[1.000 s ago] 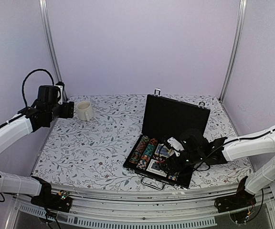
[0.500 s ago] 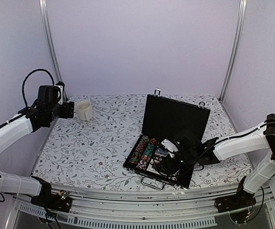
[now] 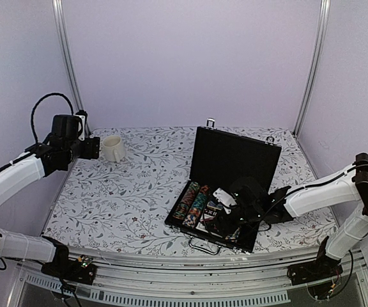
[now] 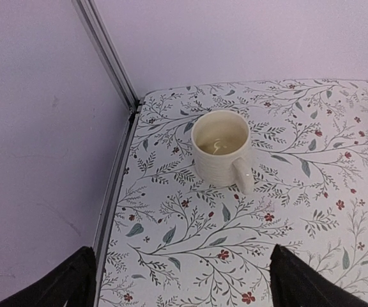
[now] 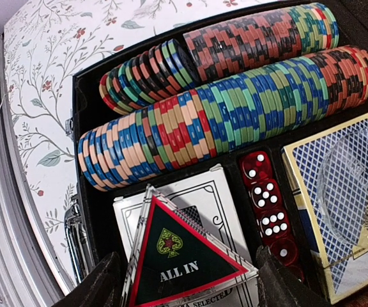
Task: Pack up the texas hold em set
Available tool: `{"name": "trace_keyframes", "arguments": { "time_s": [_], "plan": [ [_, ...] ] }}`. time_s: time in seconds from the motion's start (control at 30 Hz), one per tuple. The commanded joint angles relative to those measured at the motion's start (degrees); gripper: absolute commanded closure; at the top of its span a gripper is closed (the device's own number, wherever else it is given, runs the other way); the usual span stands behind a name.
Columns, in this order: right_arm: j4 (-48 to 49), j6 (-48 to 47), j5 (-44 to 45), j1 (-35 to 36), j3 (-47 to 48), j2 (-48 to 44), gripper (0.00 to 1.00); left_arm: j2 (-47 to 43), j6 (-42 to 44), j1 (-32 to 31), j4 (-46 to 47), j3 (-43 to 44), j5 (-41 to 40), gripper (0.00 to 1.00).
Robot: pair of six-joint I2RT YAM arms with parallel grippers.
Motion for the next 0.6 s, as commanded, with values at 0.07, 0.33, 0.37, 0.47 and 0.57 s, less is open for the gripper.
{"name": "trace_keyframes", "arguments": {
  "time_s": [0.07,0.33,0.37,0.47,0.57],
  "plan": [
    [-4.59,0.63,1.02,0.64,0.11,0.00,0.32,0.16,0.47,-1.03,0.75,-0.42,-0.30,0.06],
    [-5.47,0.57,2.38,0.61,0.27,-4.24,0.11,0.22,0.45,-1.05,0.76,-0.40,-0.38,0.06],
    [-5.84,0.49,2.47,0.65,0.45,-5.10,0.10,0.23,0.52,-1.09,0.71,-0.39,-0.35,0.06],
    [-7.09,0.57,3.03,0.46,1.15,-8.25,0.08,0.23,0.54,-1.13,0.73,-0.40,-0.45,0.06],
    [-7.69,1.62,2.99,-2.62,0.64,-12.38,0.04,0.23,0.52,-1.14,0.73,-0.48,-0.61,0.06]
  ]
}}
